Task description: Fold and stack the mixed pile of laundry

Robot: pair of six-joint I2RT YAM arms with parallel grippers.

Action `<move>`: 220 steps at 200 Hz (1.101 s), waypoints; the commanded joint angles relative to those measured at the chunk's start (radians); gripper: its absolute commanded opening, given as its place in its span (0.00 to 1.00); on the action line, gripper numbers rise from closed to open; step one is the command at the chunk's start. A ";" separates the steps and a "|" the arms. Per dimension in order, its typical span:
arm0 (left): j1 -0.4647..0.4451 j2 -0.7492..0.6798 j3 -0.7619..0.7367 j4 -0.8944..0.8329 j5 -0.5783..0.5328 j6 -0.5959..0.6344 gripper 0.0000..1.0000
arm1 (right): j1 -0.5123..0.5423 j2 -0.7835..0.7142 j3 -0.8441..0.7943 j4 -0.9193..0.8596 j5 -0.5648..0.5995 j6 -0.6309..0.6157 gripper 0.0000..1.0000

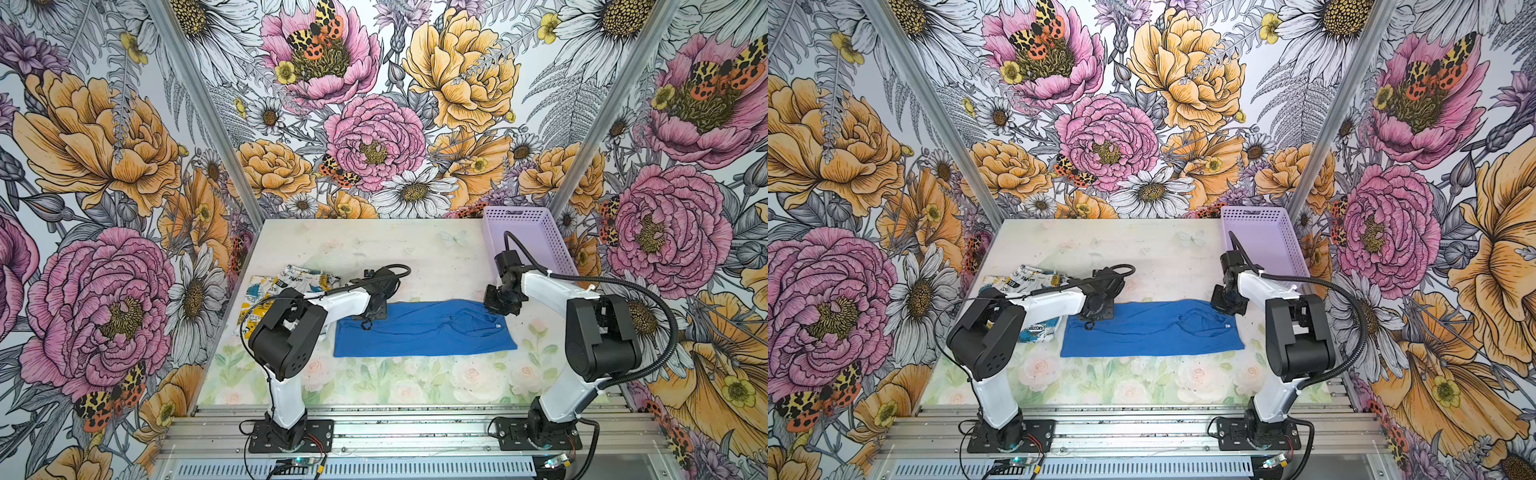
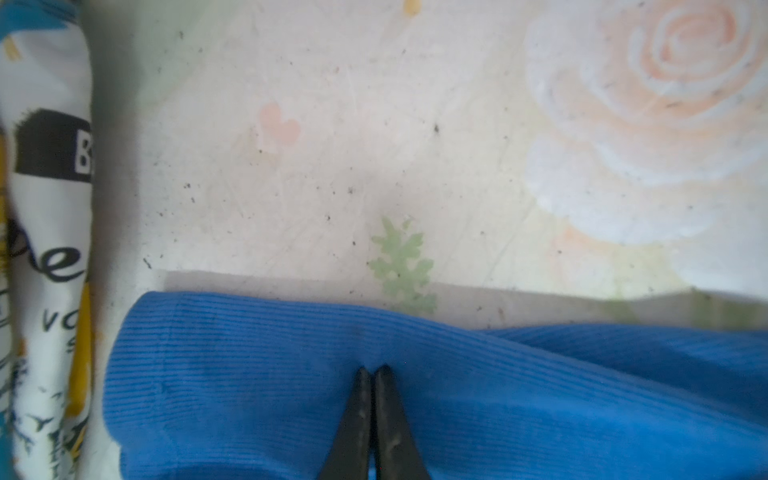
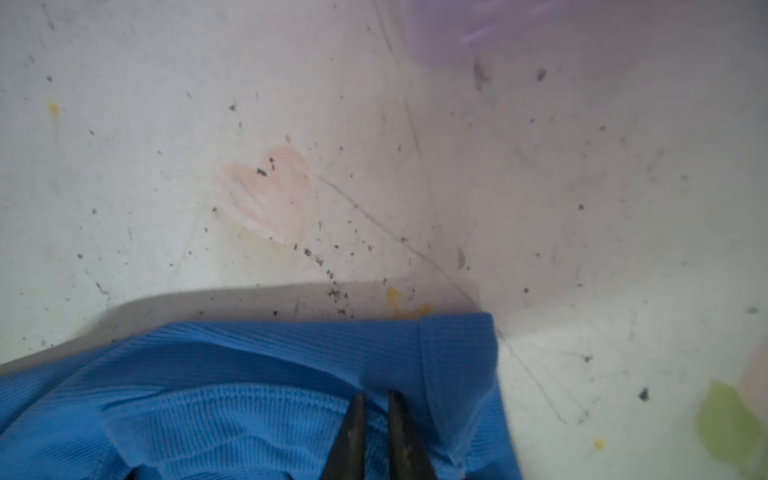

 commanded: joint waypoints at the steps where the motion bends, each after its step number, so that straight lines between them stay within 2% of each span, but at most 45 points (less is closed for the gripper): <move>1: 0.041 0.062 -0.077 -0.146 -0.002 0.013 0.07 | 0.002 -0.010 -0.033 -0.001 0.062 -0.008 0.14; 58: 0.054 0.073 -0.104 -0.146 0.014 0.031 0.07 | 0.000 0.054 -0.016 0.026 0.132 -0.027 0.19; 140: 0.055 0.075 -0.110 -0.147 0.046 0.039 0.08 | -0.003 0.223 0.169 0.040 0.213 -0.049 0.23; 160: 0.051 0.045 -0.107 -0.150 0.058 0.037 0.21 | -0.006 0.245 0.192 0.039 0.226 -0.061 0.24; 186: 0.049 -0.083 -0.095 -0.174 0.068 0.014 0.49 | -0.006 0.240 0.187 0.039 0.216 -0.064 0.24; 220: 0.097 -0.233 -0.091 -0.222 0.117 -0.031 0.70 | -0.003 0.214 0.170 0.039 0.204 -0.069 0.25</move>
